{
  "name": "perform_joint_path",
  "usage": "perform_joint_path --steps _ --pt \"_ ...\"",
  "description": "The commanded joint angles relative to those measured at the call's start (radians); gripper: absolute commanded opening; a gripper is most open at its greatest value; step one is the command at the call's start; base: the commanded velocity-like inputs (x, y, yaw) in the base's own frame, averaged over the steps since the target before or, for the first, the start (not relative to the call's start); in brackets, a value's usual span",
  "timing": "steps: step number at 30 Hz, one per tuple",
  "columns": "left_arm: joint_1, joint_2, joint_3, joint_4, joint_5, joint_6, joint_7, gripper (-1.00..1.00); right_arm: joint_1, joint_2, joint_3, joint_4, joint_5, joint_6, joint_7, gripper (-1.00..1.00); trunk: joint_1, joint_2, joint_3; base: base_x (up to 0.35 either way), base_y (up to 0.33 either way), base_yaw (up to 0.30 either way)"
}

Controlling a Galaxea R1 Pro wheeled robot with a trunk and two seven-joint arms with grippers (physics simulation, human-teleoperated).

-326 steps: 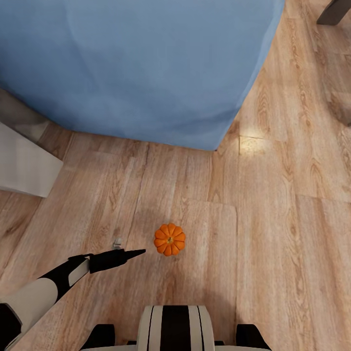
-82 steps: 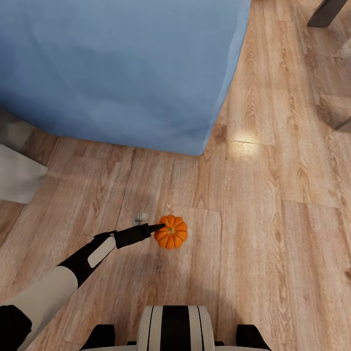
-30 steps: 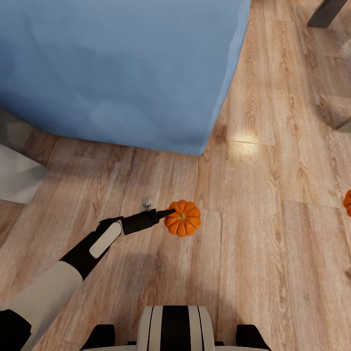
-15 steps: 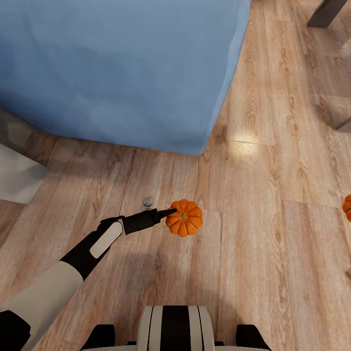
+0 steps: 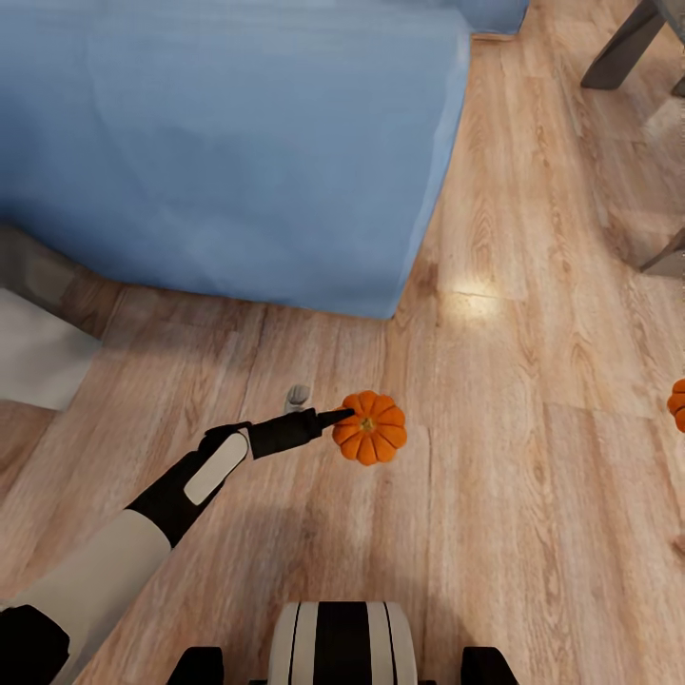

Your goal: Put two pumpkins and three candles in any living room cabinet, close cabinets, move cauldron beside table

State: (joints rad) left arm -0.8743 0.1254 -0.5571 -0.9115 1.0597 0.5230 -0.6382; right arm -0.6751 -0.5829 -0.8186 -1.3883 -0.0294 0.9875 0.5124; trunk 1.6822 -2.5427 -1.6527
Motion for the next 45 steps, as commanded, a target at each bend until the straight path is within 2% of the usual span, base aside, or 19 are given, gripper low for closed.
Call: perform_joint_path --steps 1,5,11,15,19,27,41,45 --pt "0.0 -0.006 -0.001 0.0 -0.001 0.0 0.0 -1.0 0.0 0.0 0.0 0.0 0.0 0.0 0.0 -1.0 0.0 0.0 0.004 0.0 0.0 0.0" --pt "0.0 -0.032 -0.008 0.001 -0.003 0.001 0.0 -1.0 0.001 0.0 0.001 0.003 0.0 0.0 0.0 -1.0 -0.002 0.001 0.019 0.0 0.0 0.0" --pt "0.0 -0.036 -0.009 0.003 -0.003 0.002 0.0 -1.0 0.014 0.0 0.001 0.005 -0.001 0.0 0.0 -1.0 -0.005 0.003 0.043 0.0 0.0 0.0" --pt "0.0 -0.056 -0.009 0.005 -0.003 0.003 0.001 -1.0 0.015 0.001 0.001 0.005 -0.001 0.0 0.0 -1.0 -0.007 0.004 0.058 0.0 0.0 0.0" --pt "0.0 -0.065 -0.009 0.01 -0.003 0.003 0.002 -1.0 0.016 0.002 0.001 0.004 -0.001 0.0 0.0 -1.0 -0.008 0.004 0.074 0.0 0.0 0.0" --pt "0.0 -0.067 -0.009 0.012 -0.003 0.003 0.002 -1.0 0.017 0.002 0.012 0.005 -0.001 0.0 0.0 -1.0 -0.012 0.006 0.105 -0.023 0.01 0.0" --pt "0.0 -0.067 -0.009 0.014 -0.004 0.003 0.002 -1.0 0.017 0.002 0.015 0.003 -0.001 0.0 0.003 -1.0 -0.018 0.01 0.16 -0.189 0.147 -0.017" --pt "0.0 -0.069 -0.009 0.014 -0.004 0.003 0.003 -1.0 0.017 0.016 0.015 0.003 -0.001 0.0 0.003 -1.0 -0.02 0.011 0.179 -0.004 0.003 -0.232"
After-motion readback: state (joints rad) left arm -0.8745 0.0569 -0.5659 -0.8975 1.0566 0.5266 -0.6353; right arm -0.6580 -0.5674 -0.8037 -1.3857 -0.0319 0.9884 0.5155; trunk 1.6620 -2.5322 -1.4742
